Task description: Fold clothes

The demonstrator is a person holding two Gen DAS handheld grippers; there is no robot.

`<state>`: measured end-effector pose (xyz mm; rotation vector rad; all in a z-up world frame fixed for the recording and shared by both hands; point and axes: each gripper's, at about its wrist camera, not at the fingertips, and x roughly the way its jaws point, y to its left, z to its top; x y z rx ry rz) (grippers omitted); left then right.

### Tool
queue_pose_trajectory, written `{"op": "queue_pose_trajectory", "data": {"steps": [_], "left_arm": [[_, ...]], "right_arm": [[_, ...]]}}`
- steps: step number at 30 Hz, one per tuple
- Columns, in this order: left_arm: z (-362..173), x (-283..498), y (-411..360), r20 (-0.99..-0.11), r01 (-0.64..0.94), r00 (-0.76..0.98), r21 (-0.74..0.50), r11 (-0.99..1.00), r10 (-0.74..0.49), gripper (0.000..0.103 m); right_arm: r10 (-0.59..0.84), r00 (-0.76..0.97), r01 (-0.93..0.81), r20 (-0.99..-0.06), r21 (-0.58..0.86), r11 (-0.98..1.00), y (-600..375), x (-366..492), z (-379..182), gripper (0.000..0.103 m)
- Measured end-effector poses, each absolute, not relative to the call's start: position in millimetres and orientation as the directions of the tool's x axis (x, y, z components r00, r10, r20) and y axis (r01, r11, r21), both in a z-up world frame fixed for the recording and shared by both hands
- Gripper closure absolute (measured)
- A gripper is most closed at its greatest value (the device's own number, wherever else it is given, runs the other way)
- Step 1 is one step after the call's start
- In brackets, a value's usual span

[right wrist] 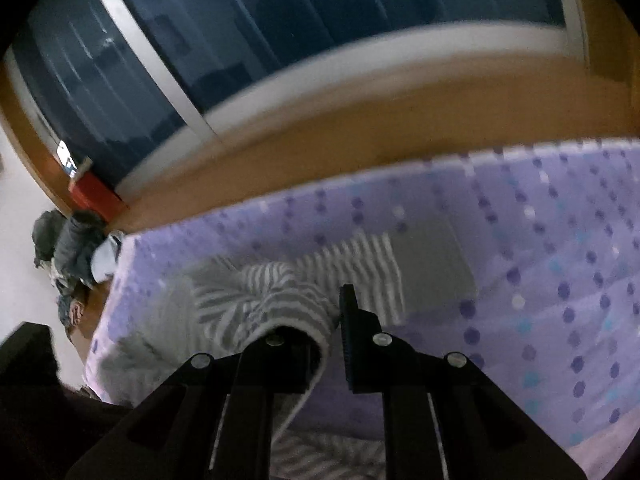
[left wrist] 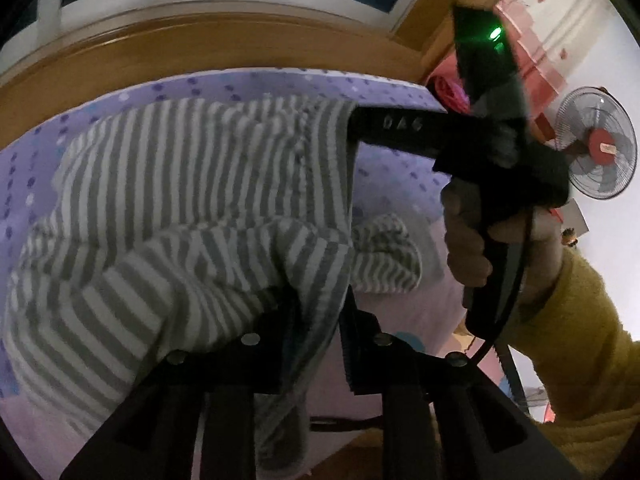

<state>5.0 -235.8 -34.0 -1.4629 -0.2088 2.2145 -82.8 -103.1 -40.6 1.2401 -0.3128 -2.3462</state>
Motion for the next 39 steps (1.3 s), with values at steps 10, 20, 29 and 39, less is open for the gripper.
{"op": "queue_pose_trajectory", "data": {"steps": [10,20,29,39], "left_arm": [[12,55,-287,-0.794,-0.281,-0.473,-0.276,-0.919,0.383,0.07],[-9,90,-414,-0.816,-0.016,-0.523,-0.278,-0.96,0.245,0.07],[-47,84,-466,-0.834,0.03,-0.477,-0.332,-0.943,0.278,0.069],[-68,58,-447,-0.837,-0.097,-0.411,-0.354,-0.93,0.361,0.064]], "right_arm": [[-0.448,-0.46,0.24,-0.767,0.378,-0.894,-113,-77,-51,0.092],[-0.37,-0.551,0.301,-0.748,0.235,-0.924,-128,-4,-7,0.047],[-0.454,-0.478,0.329,-0.752,0.326,-0.886,-163,49,-12,0.043],[-0.431,-0.41,0.332,-0.804,0.308,-0.891,-235,44,-52,0.043]]}}
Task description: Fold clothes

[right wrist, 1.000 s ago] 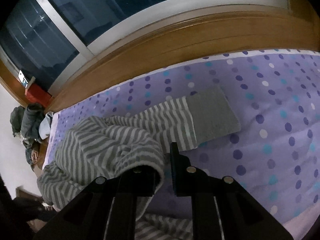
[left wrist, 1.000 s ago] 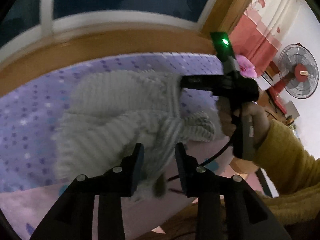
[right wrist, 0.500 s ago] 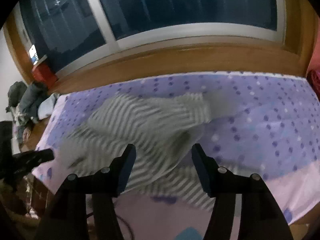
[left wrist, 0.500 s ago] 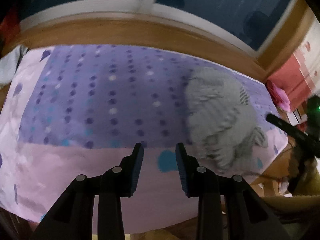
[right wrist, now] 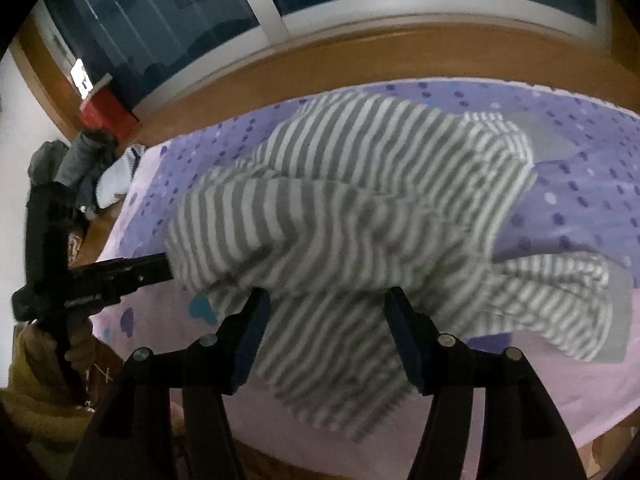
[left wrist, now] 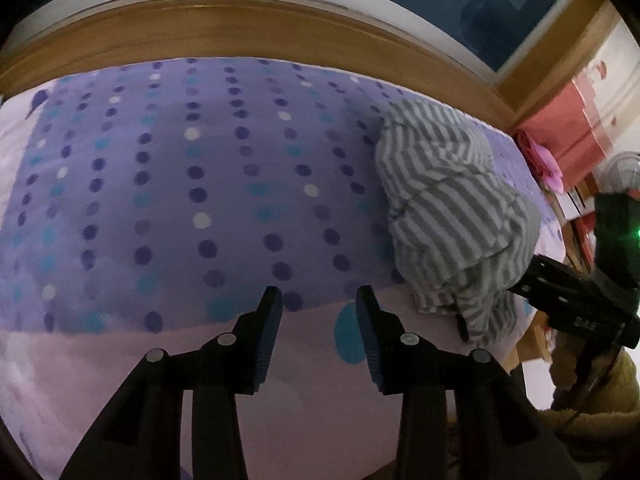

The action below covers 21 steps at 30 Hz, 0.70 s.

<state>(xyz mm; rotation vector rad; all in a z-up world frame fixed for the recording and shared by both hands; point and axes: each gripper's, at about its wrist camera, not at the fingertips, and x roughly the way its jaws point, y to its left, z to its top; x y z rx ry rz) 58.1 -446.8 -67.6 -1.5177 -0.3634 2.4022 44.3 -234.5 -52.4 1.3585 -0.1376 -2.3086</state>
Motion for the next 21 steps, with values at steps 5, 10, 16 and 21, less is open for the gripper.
{"op": "queue_pose_trajectory", "data": {"steps": [5,10,16,21], "left_arm": [[-79,54,-438,-0.84,-0.121,-0.371,-0.378,-0.918,0.395,0.064],[-83,50,-430,-0.837,-0.134,-0.366,-0.385,-0.913,0.406,0.064],[-82,48,-421,-0.803,-0.15,-0.363,-0.451,-0.88,0.473,0.064],[-71,51,-417,-0.782,-0.156,-0.383,-0.469,-0.869,0.491,0.064]], "right_arm": [[-0.415,-0.407,0.303,-0.814,0.309,-0.902,-247,36,-65,0.042],[-0.409,-0.413,0.285,-0.814,0.311,-0.907,-248,35,-69,0.041],[-0.455,-0.404,0.303,-0.793,0.353,-0.885,-246,35,-66,0.072],[-0.477,-0.458,0.303,-0.75,0.373,-0.877,-234,38,-47,0.091]]}}
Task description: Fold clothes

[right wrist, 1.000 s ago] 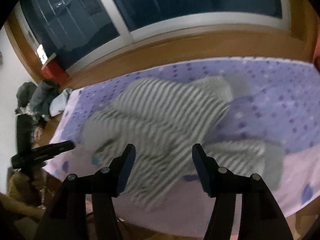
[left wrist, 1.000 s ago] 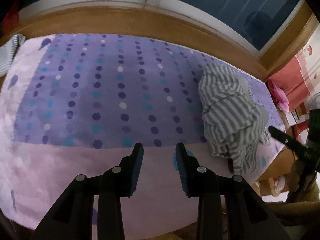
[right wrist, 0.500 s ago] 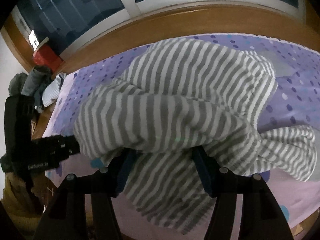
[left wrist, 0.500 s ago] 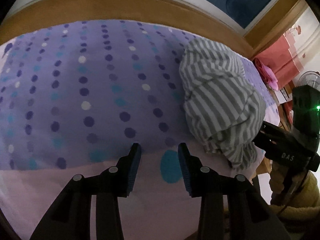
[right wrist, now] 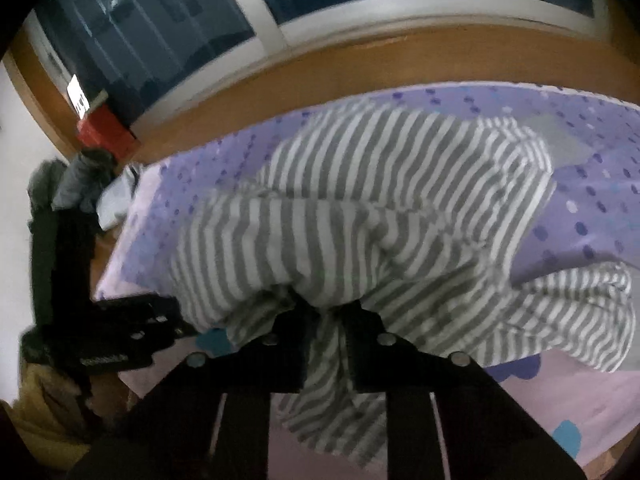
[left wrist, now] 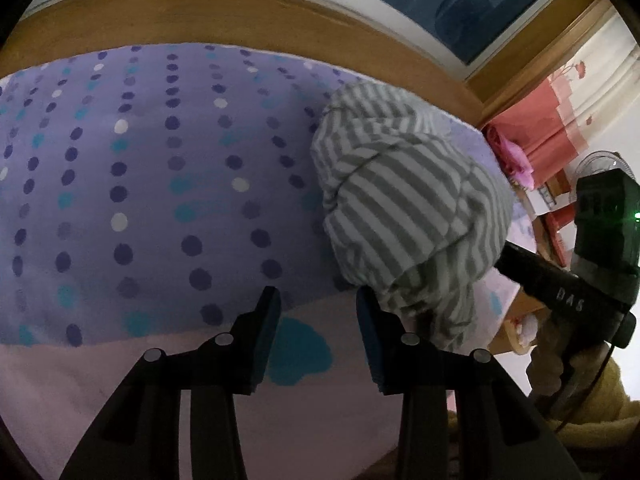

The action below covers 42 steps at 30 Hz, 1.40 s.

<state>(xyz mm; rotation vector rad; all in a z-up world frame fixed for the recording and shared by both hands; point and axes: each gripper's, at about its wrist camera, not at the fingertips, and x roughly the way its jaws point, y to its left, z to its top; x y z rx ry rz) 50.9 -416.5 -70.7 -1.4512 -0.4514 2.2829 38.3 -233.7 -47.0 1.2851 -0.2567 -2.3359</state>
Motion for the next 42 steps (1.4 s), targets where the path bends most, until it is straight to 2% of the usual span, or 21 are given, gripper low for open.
{"op": "queue_pose_trajectory", "data": {"steps": [8,14,25,30,35,40,42], "left_arm": [[-41,52,-393,-0.771,-0.207,-0.422,-0.429,-0.879,0.476,0.064],[-40,43,-374,-0.78,-0.209,-0.417,-0.417,-0.885,0.466,0.064],[-47,37,-352,-0.808,-0.18,-0.396,-0.398,-0.899,0.437,0.064],[-49,38,-355,-0.811,-0.163,-0.391,-0.404,-0.9,0.435,0.064],[-50,36,-358,-0.806,-0.159,-0.395,-0.412,-0.897,0.44,0.064],[-49,30,-355,-0.806,-0.178,-0.391,-0.408,-0.895,0.445,0.064],[-46,29,-353,-0.8,-0.196,-0.398,-0.404,-0.893,0.449,0.064]], "right_arm": [[-0.49,-0.567,0.278,-0.662,0.407,-0.87,-188,35,-2,0.094],[-0.416,-0.686,0.212,-0.597,0.383,-0.899,-121,27,33,0.095],[-0.247,-0.694,0.005,-0.677,0.338,-0.941,-35,0,-11,0.096],[-0.129,-0.645,-0.097,-0.753,0.248,-0.964,-3,-16,-49,0.096],[-0.1,-0.585,-0.157,-0.805,0.234,-0.96,16,-25,-76,0.095],[-0.104,-0.566,-0.131,-0.817,0.214,-0.968,7,-17,-59,0.093],[-0.097,-0.593,-0.088,-0.8,0.184,-0.979,-4,-7,-37,0.088]]}}
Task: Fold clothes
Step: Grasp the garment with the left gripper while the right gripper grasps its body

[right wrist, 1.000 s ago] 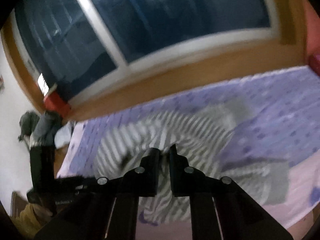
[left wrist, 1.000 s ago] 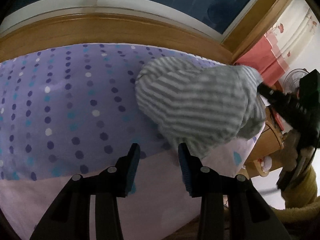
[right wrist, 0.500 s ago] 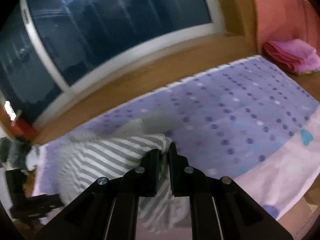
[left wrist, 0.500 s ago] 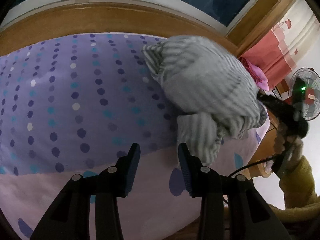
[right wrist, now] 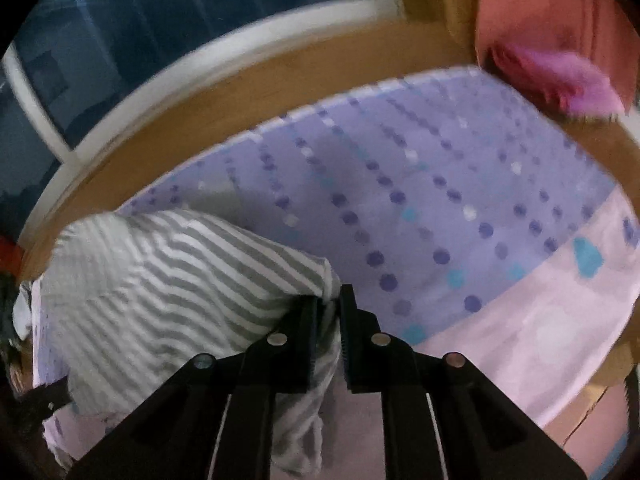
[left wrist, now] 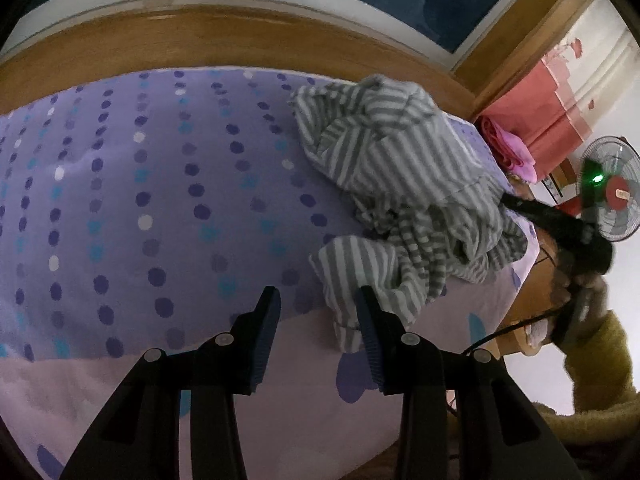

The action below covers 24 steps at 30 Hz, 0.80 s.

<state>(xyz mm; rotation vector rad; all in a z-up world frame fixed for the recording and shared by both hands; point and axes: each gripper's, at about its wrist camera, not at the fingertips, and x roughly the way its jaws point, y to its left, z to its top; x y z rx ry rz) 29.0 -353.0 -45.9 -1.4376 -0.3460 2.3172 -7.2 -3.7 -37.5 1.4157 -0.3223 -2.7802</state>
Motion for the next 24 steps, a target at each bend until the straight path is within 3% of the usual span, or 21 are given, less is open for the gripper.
{"op": "queue_pose_trajectory", "data": {"steps": [3,5,12,24], "left_arm": [[-41,24,-352,-0.787,-0.223,-0.413,-0.399,-0.889,0.457,0.063],[-38,20,-352,-0.782,-0.241,-0.421,-0.393,-0.888,0.46,0.062],[-41,2,-345,-0.786,-0.306,-0.392,-0.378,-0.874,0.478,0.058],[-63,5,-322,-0.78,-0.428,-0.245,-0.446,-0.786,0.576,0.057]], "right_arm": [[-0.131,-0.637,0.016,-0.76,0.157,-0.988,-25,9,-7,0.039],[-0.172,-0.663,0.114,-0.729,0.129,-0.985,-47,23,9,0.031],[-0.2,-0.632,0.346,-0.749,-0.041,-0.937,-126,43,3,0.028],[-0.163,-0.566,0.302,-0.808,-0.019,-0.953,-189,8,-48,0.028]]}}
